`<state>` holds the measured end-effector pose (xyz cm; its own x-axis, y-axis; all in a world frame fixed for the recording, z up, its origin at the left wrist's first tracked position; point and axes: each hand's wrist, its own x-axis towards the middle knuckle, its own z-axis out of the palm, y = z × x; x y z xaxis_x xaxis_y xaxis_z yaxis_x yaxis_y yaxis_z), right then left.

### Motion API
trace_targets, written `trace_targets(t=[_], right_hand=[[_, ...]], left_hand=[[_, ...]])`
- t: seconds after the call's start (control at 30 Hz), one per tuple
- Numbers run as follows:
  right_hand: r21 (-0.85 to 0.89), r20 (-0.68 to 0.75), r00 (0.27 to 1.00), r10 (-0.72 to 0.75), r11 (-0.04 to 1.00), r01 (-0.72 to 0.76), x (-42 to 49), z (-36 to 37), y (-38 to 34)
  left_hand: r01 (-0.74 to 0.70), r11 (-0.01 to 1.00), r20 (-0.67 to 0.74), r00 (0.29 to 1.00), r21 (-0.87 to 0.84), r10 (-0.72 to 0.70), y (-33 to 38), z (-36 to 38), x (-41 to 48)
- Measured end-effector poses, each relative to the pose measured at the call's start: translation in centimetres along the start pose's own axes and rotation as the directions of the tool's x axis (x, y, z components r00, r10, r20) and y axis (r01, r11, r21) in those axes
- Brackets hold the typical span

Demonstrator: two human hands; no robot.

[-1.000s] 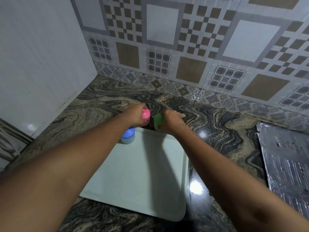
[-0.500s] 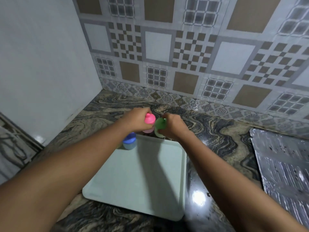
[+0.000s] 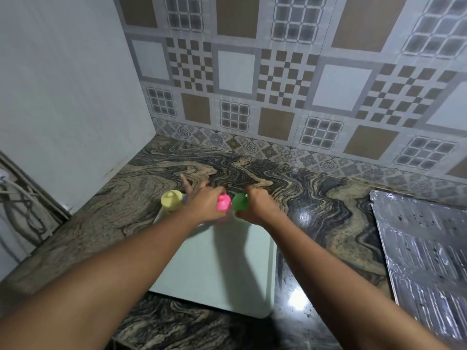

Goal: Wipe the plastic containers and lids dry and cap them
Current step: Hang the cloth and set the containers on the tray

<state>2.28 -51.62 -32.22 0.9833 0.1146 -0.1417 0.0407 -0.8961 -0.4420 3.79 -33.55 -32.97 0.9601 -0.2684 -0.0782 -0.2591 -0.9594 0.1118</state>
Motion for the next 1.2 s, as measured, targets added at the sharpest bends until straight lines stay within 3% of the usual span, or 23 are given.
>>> trace_targets(t=[0.5,0.6,0.7,0.77,0.83,1.0,1.2], right_hand=[[-0.069,0.026,1.000,0.009,0.998,-0.007,-1.4,1.4,0.0],[-0.086,-0.014,1.000,0.006,0.996,-0.008,-1.5,0.9,0.1],[-0.045,-0.078,0.997,-0.001,0.999,-0.002,-1.9,-0.1,0.5],[-0.009,-0.132,0.991,0.001,1.000,-0.003,-2.4,-0.7,1.1],[0.015,-0.159,0.987,0.028,1.000,-0.026,-3.3,-0.9,2.0],[0.081,-0.125,0.977,0.176,0.983,-0.166,-6.0,0.6,4.9],[0.170,-0.023,0.951,0.309,0.938,-0.301,-8.8,3.9,6.7]], left_hand=[[0.004,0.999,0.007,1.000,-0.042,-0.004,-0.1,1.3,-1.1],[-0.016,0.995,-0.091,0.996,-0.100,0.006,-0.2,-0.2,-1.4],[-0.081,0.953,-0.270,0.963,-0.291,0.000,-1.8,-2.5,-1.8],[-0.117,0.906,-0.373,0.927,-0.407,-0.048,-3.5,-3.9,-2.7],[-0.061,0.887,-0.425,0.891,-0.458,-0.158,-5.2,-4.8,-3.9],[0.240,0.752,-0.263,0.837,-0.614,-0.481,-9.9,-2.7,-7.1],[0.442,0.663,0.026,0.842,-0.604,-0.539,-13.0,2.9,-10.7]])
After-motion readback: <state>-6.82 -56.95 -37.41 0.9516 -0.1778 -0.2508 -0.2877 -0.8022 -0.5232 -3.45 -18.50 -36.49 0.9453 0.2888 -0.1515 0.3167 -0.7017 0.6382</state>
